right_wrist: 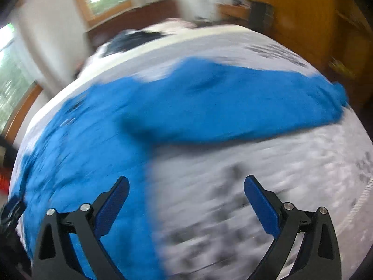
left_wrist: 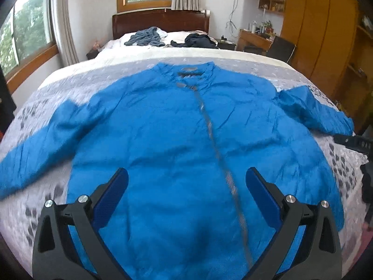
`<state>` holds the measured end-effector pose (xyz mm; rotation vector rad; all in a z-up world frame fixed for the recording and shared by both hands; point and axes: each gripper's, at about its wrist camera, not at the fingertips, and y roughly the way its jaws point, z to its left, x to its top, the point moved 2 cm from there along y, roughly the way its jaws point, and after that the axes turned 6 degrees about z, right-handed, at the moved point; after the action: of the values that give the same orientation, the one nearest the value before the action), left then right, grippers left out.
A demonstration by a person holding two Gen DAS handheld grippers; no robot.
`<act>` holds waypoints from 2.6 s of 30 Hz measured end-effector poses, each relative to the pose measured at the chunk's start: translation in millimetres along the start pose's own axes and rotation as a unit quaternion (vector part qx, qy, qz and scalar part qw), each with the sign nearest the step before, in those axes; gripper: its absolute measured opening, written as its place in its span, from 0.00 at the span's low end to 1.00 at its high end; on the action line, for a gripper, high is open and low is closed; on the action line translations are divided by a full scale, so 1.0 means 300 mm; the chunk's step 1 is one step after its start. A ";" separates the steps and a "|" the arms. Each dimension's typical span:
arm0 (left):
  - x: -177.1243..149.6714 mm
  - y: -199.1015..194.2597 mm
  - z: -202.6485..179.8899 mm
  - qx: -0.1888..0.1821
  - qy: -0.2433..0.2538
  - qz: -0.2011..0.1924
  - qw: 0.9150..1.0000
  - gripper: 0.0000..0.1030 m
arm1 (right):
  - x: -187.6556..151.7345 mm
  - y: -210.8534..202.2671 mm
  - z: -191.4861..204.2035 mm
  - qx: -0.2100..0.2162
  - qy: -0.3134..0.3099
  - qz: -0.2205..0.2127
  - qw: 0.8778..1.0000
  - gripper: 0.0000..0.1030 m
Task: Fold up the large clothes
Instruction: 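Grasp the blue sleeve cuff nearest the right gripper, then carry the sleeve across the jacket body with the right gripper and release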
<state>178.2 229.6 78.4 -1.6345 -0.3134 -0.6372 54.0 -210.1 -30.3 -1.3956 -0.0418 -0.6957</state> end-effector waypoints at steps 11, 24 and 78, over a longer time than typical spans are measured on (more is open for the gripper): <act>0.218 0.154 -0.230 -0.048 -0.005 -0.002 0.999 0.97 | 0.246 0.152 -0.646 0.015 0.193 0.038 0.980 0.96; 0.197 0.220 -0.234 -0.047 -0.016 0.020 0.999 0.97 | 0.393 0.182 -0.732 -0.006 0.202 -0.014 0.979 0.21; 0.180 0.211 0.310 -0.039 -0.162 0.026 0.986 0.97 | 0.073 0.035 0.827 0.239 -0.271 0.019 0.932 0.25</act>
<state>277.4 301.0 52.1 -1.8158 -0.4848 -0.3456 167.7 5.7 21.0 -1.0712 -0.5829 -0.2218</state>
